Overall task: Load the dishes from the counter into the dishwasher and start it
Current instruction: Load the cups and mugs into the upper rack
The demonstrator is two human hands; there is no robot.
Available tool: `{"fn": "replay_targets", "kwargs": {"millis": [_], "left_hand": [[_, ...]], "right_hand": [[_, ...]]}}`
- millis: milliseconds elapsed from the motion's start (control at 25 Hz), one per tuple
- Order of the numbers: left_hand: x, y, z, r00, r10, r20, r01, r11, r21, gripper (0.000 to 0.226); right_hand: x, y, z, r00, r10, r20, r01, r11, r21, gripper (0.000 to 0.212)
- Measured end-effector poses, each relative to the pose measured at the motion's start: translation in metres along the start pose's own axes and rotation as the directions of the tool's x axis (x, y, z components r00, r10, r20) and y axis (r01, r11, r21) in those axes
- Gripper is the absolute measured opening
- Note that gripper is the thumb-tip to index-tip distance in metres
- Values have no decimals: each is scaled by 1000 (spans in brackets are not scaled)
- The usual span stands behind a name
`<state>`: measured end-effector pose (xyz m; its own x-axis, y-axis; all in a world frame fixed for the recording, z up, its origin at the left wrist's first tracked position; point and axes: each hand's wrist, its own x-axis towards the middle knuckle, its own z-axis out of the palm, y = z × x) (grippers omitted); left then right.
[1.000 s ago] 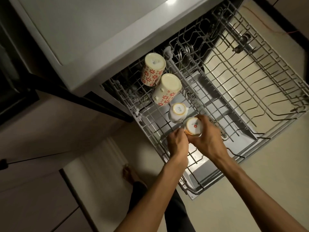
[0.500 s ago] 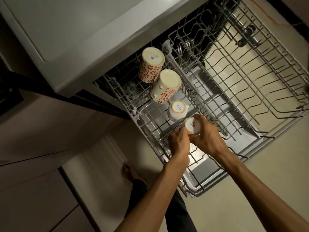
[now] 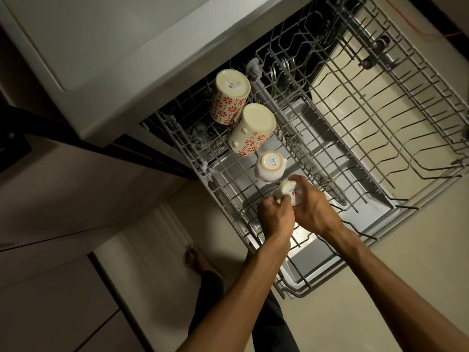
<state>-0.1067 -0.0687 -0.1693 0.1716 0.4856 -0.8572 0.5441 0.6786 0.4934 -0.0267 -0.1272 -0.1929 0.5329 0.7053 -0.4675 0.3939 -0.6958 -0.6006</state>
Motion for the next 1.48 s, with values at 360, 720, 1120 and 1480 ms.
{"fn": "replay_targets", "kwargs": {"millis": [360,720,1120,1480], "left_hand": [[-6,1,-10,999,-4,40,4,1000,-5,27],[-46,9,-51,989,98,111,-94,995,-38,47],[-83,34,-117,955,297,4,-290,934,-207,39],[-138,52,-200,868,433,-241,-475,867,-152,33]], "right_hand": [[-4,-1,1,1000,5,26,-5,1000,-3,84],[-38,-24,-30,996,36,-79,-32,998,48,92],[-50,-97,-47,965,-122,-232,142,987,70,61],[-85,-215,-42,908,-355,-220,381,920,87,49]]}}
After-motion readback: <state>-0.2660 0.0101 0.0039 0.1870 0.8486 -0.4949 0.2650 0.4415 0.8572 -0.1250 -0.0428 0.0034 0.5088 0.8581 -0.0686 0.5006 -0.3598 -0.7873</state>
